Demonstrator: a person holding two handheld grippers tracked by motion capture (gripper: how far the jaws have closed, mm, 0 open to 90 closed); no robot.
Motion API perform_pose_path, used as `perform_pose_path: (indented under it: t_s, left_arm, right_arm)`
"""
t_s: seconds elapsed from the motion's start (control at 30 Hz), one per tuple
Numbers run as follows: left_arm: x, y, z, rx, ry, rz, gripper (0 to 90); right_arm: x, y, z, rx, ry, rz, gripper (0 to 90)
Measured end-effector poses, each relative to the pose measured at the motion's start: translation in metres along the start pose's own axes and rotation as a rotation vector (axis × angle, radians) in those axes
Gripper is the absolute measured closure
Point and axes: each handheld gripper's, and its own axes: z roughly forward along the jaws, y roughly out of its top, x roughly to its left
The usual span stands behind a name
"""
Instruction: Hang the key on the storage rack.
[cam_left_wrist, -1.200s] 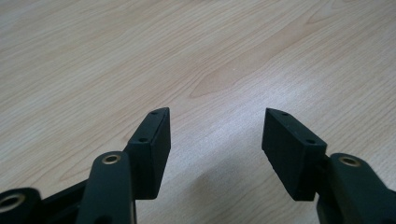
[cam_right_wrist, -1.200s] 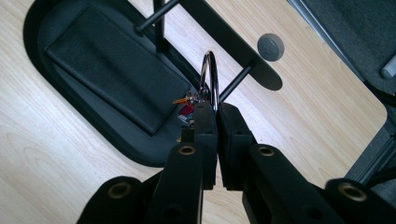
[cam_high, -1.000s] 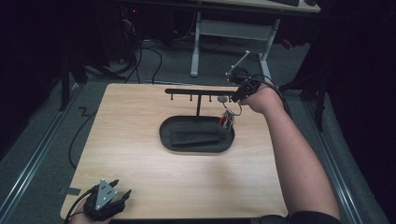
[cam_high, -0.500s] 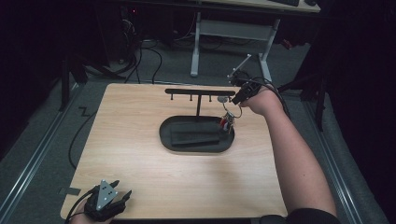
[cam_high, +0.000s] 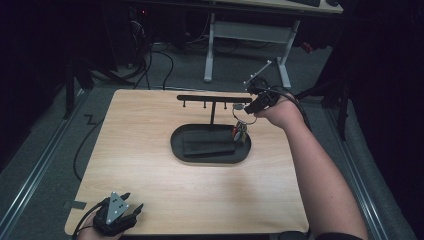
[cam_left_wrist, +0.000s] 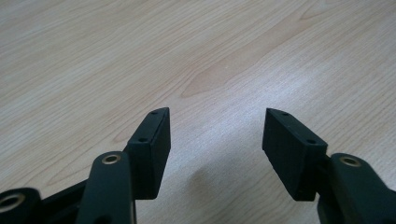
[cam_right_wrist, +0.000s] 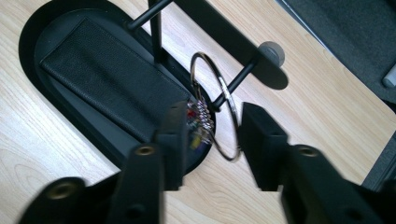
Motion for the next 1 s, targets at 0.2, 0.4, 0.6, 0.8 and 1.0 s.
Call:
perform_pose_path:
  t_s: [0.2, 0.4, 0.6, 0.8, 1.0]
  left_arm:
    - [-0.002, 0.002, 0.001, -0.001, -0.009, 0.002, 42.4]
    - [-0.005, 0.005, 0.006, -0.005, -0.017, 0.014, 42.3]
    - [-0.006, 0.008, 0.009, -0.003, -0.023, 0.019, 42.2]
    - [-0.007, 0.010, 0.013, -0.006, -0.033, 0.021, 42.2]
    - [-0.009, 0.011, 0.015, -0.002, -0.039, 0.030, 42.1]
  right_arm:
    - [0.008, -0.016, 0.002, -0.060, 0.003, 0.018, 41.9]
    - [0.014, -0.035, 0.007, -0.135, 0.017, 0.024, 33.9]
    - [0.018, -0.053, 0.012, -0.195, 0.025, 0.049, 31.6]
    - [0.024, -0.076, 0.017, -0.249, 0.025, 0.081, 30.0]
    - [0.031, -0.095, 0.025, -0.285, 0.015, 0.102, 27.0]
